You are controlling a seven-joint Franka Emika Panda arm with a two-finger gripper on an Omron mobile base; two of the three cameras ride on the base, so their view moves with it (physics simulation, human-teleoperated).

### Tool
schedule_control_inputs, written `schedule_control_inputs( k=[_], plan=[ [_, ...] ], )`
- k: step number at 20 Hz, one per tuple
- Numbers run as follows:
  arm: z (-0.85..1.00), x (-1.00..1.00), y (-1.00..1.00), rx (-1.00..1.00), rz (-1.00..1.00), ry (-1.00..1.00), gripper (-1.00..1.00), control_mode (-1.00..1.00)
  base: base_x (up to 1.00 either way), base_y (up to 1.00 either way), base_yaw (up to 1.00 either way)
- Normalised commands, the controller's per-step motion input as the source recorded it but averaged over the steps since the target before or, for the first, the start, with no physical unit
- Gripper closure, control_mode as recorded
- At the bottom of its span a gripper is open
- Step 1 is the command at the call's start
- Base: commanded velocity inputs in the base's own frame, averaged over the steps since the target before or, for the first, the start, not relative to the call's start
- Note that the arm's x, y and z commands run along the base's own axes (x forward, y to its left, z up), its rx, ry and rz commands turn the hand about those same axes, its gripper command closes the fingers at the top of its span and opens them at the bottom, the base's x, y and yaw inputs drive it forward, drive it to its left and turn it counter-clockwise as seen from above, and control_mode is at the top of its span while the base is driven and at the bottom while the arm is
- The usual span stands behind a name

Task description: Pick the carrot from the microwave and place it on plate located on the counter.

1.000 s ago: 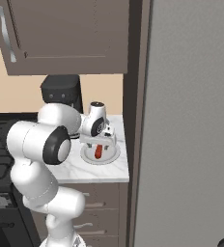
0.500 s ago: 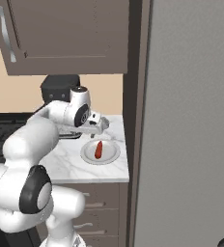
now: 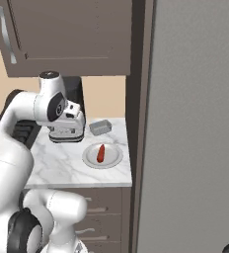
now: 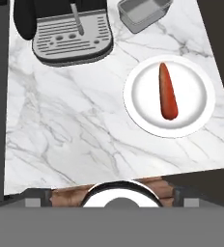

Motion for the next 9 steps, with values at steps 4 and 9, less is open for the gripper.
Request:
schedule_control_inputs(
  k=[4,9],
  plan=[
    [0.82,-0.82,0.07,0.0,0.03,-0.08,-1.0,-1.0,0.0,0.0,0.0],
    [0.44,-0.94,-0.06,0.0,0.01,-0.13,-1.0,-1.0,0.0,0.0,0.0]
  ],
)
